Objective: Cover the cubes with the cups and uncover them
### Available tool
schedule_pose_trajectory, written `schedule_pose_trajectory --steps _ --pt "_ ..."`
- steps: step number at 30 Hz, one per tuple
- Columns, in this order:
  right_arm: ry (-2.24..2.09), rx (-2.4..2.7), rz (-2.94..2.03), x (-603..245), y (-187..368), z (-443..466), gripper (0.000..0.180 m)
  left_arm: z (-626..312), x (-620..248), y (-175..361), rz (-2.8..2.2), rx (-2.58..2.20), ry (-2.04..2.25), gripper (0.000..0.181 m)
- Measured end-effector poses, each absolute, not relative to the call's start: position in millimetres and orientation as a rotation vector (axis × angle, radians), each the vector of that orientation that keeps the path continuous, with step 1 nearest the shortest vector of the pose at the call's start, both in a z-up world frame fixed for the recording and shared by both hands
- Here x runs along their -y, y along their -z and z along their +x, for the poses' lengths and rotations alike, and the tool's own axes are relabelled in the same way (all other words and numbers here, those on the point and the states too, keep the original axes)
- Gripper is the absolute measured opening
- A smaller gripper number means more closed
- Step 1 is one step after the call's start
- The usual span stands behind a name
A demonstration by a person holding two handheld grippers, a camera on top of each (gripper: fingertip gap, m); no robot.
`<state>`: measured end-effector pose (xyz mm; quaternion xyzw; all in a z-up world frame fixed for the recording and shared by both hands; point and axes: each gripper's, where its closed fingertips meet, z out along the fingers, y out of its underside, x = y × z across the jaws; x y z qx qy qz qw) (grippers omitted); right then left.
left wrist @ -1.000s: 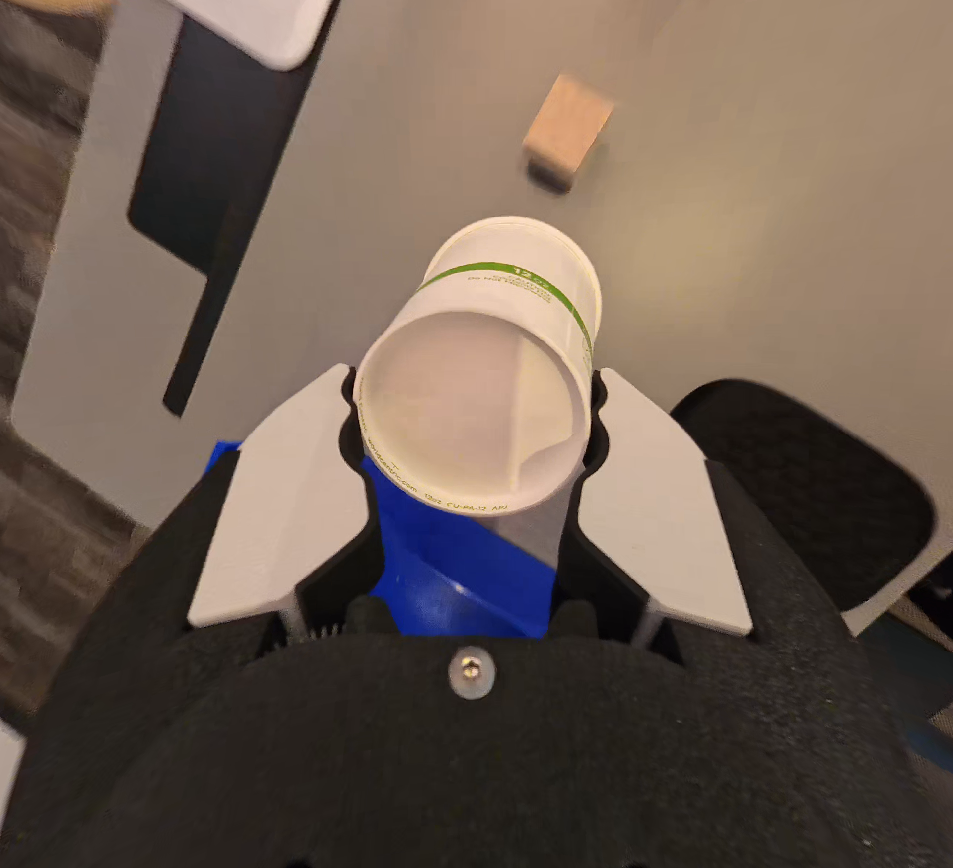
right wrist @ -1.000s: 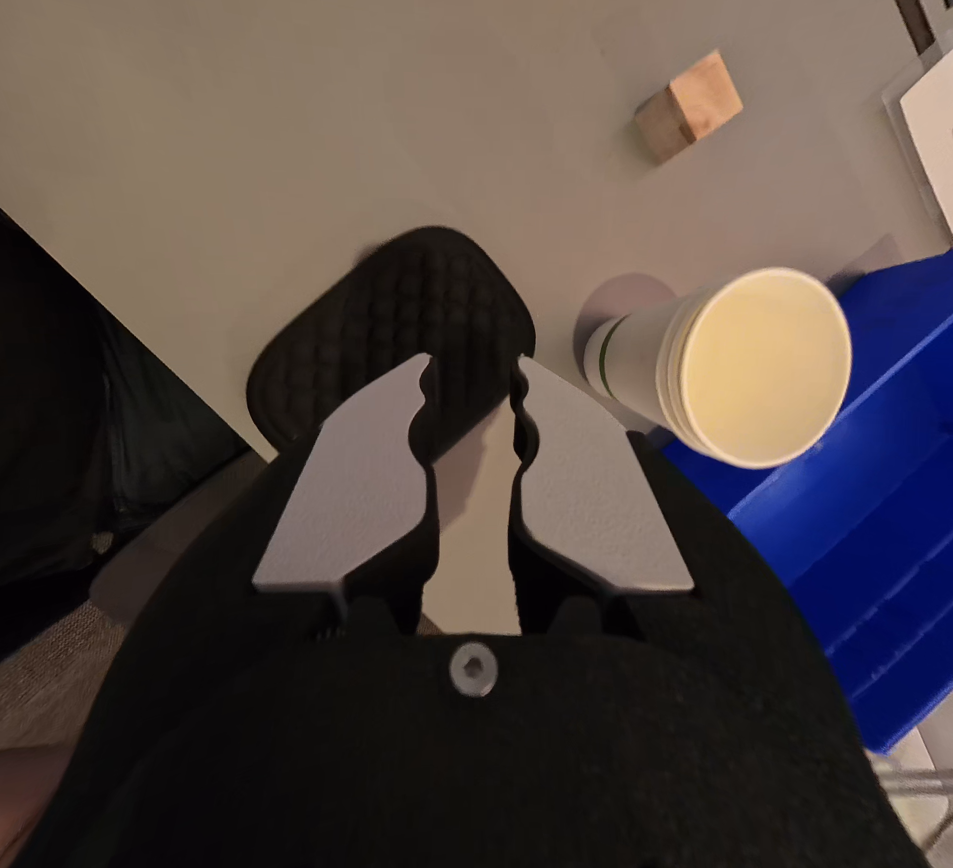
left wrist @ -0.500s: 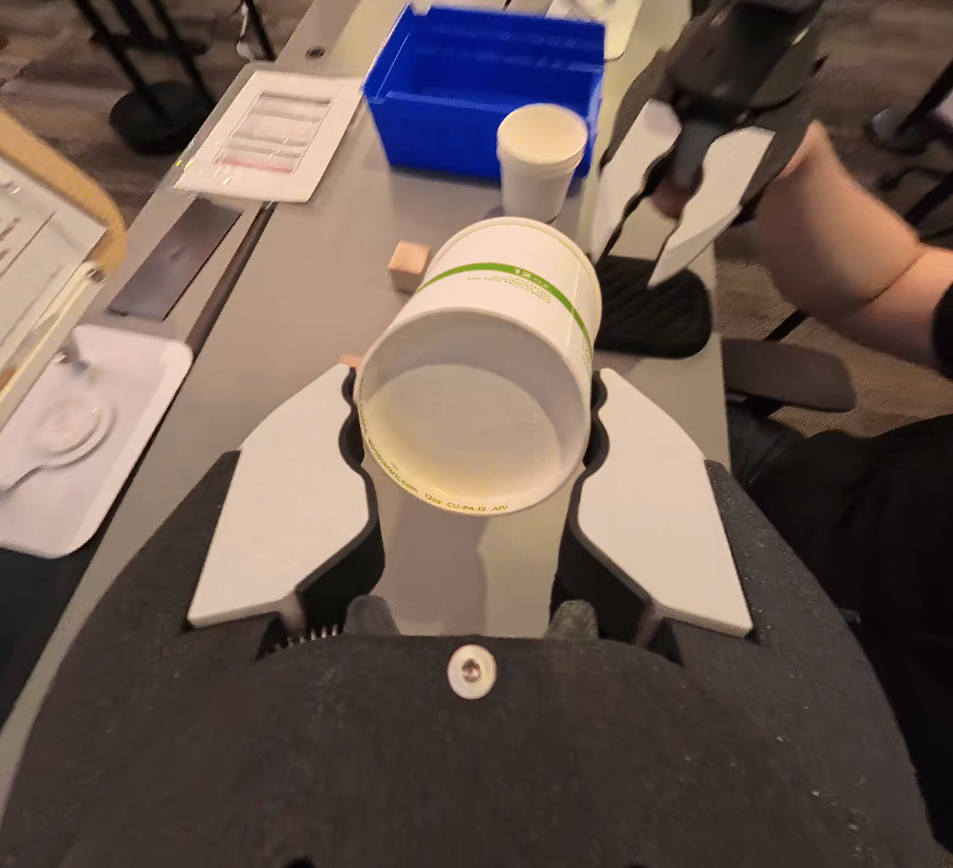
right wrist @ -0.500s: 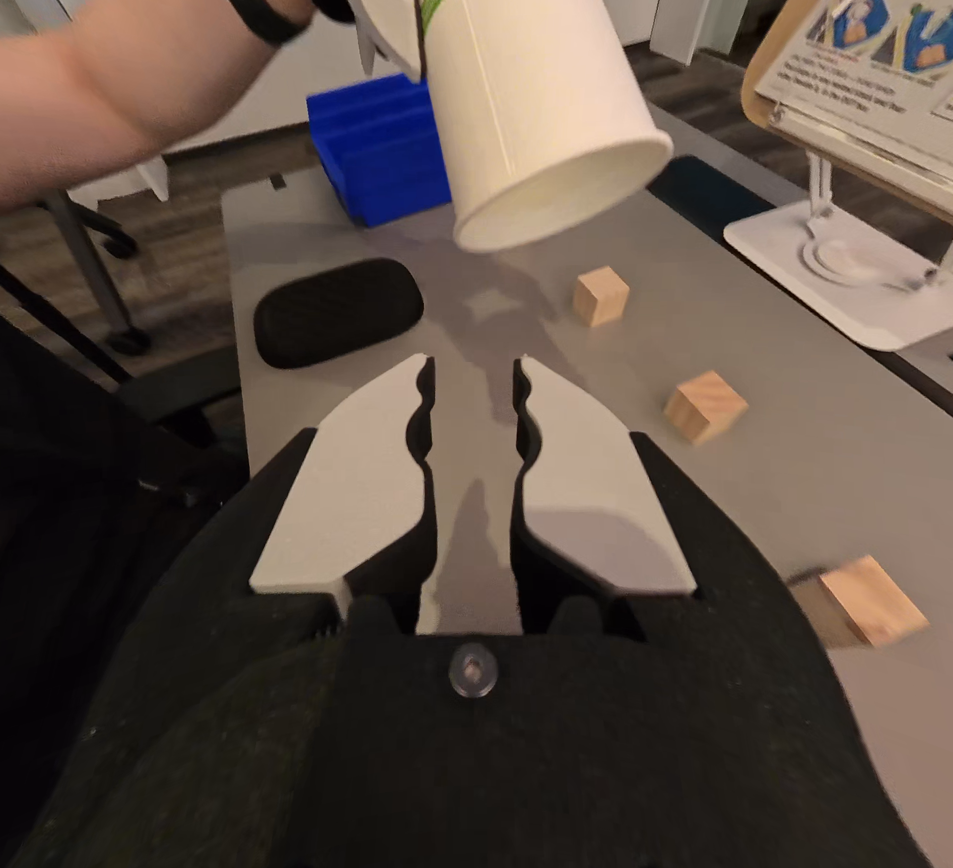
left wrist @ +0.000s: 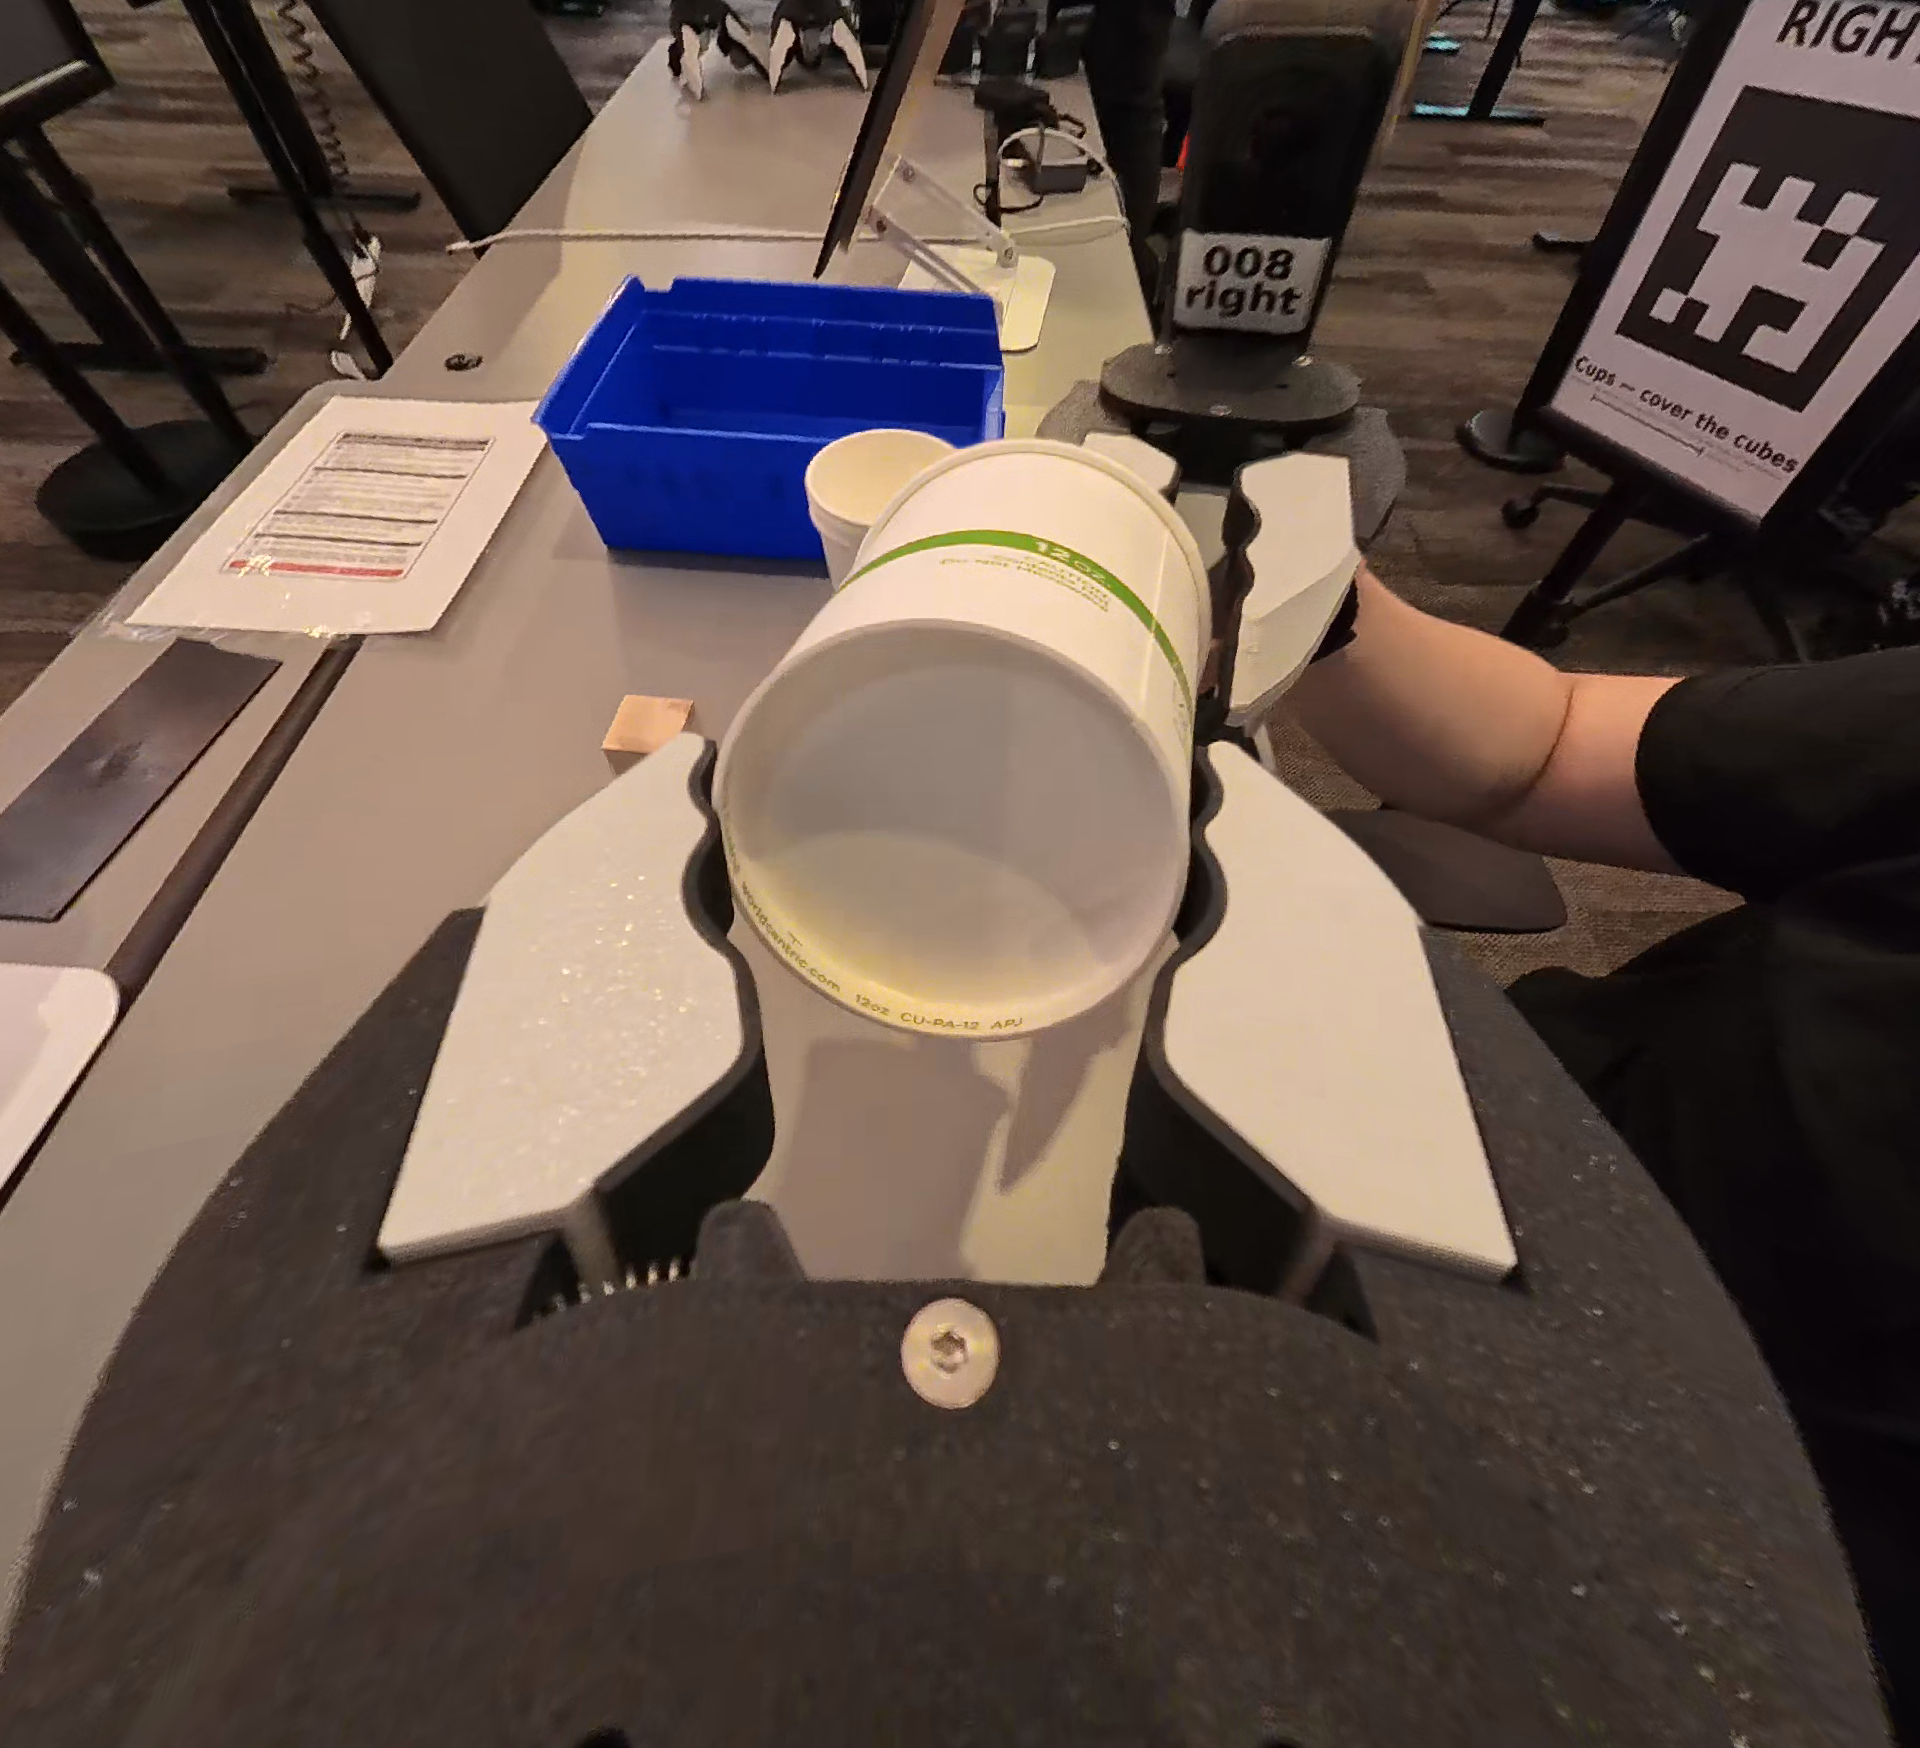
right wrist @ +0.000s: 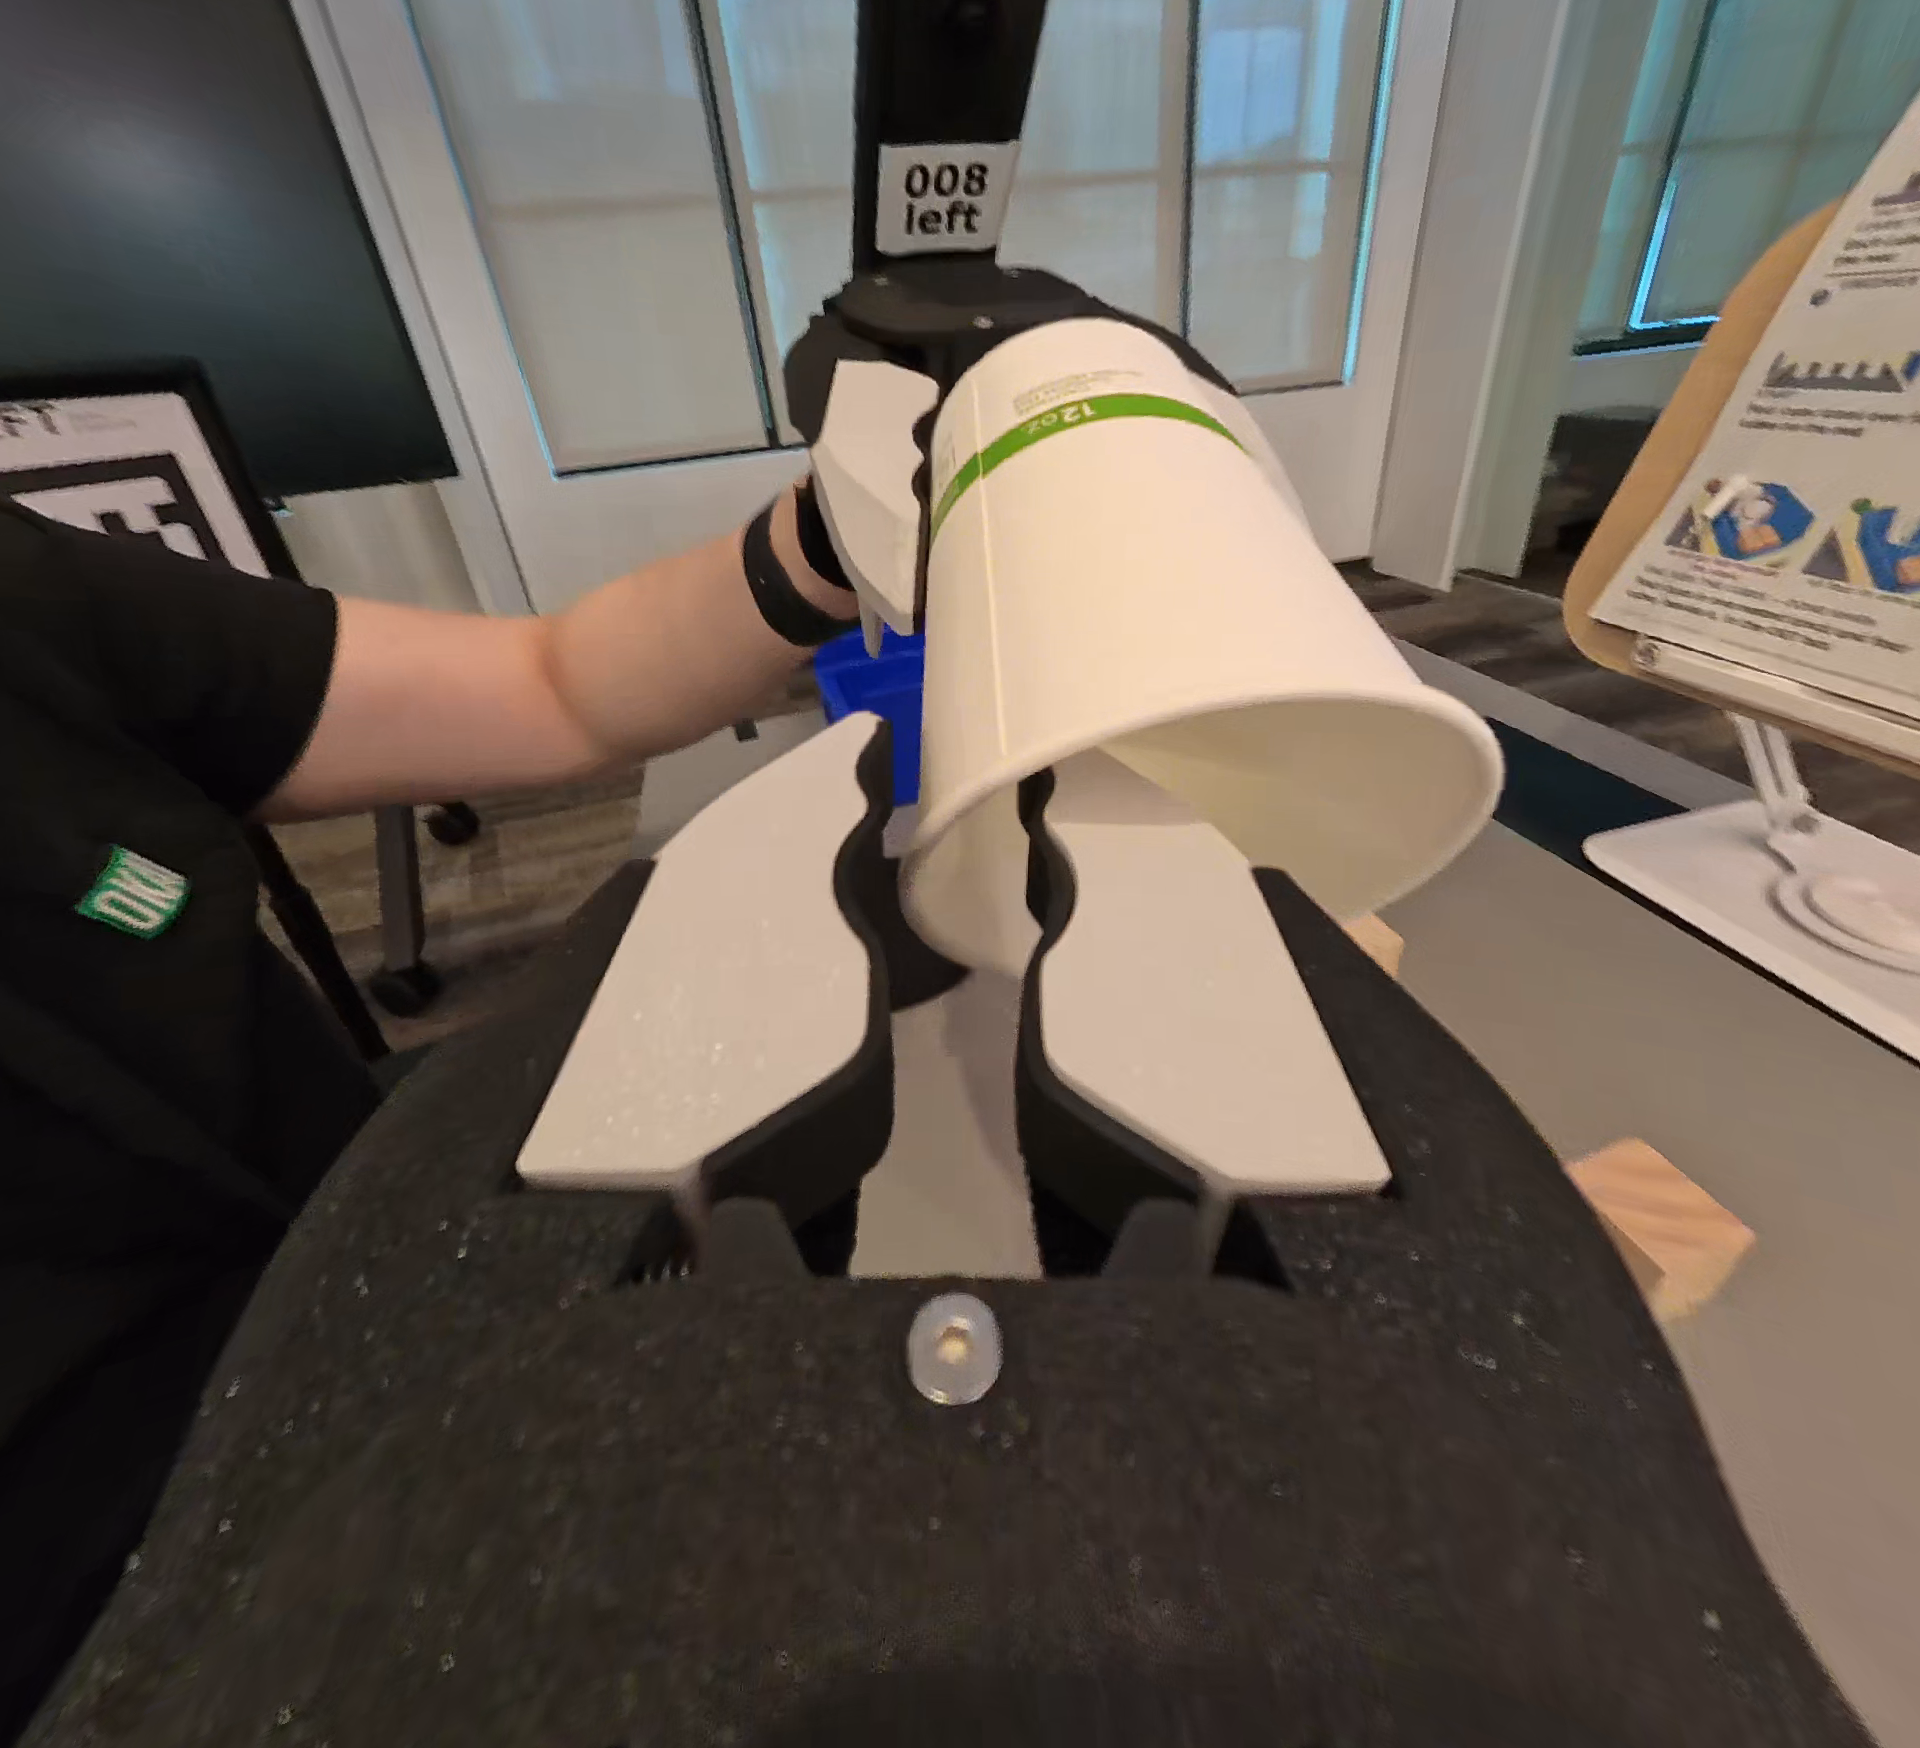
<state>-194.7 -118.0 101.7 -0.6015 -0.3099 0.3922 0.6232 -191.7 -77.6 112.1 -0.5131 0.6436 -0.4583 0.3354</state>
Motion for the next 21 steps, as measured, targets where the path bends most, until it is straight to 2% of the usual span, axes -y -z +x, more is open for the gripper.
schedule_pose_trajectory --steps 5,11,17,21 --pt "-1.018 0.744 -1.315 129 -106 -201 0.005 -190 83 -112 -1.318 -1.666 1.233 0.084" --pt "-0.969 0.720 -1.329 123 -102 -197 0.001 -190 82 -110 -1.291 -1.652 1.202 0.085" --pt "-0.908 0.684 -1.348 122 -102 -178 0.001 -202 76 -112 -1.302 -1.602 1.168 0.100" --pt "-0.679 0.688 -1.496 124 -99 -140 0.000 -229 63 -107 -1.321 -1.512 1.131 0.096"
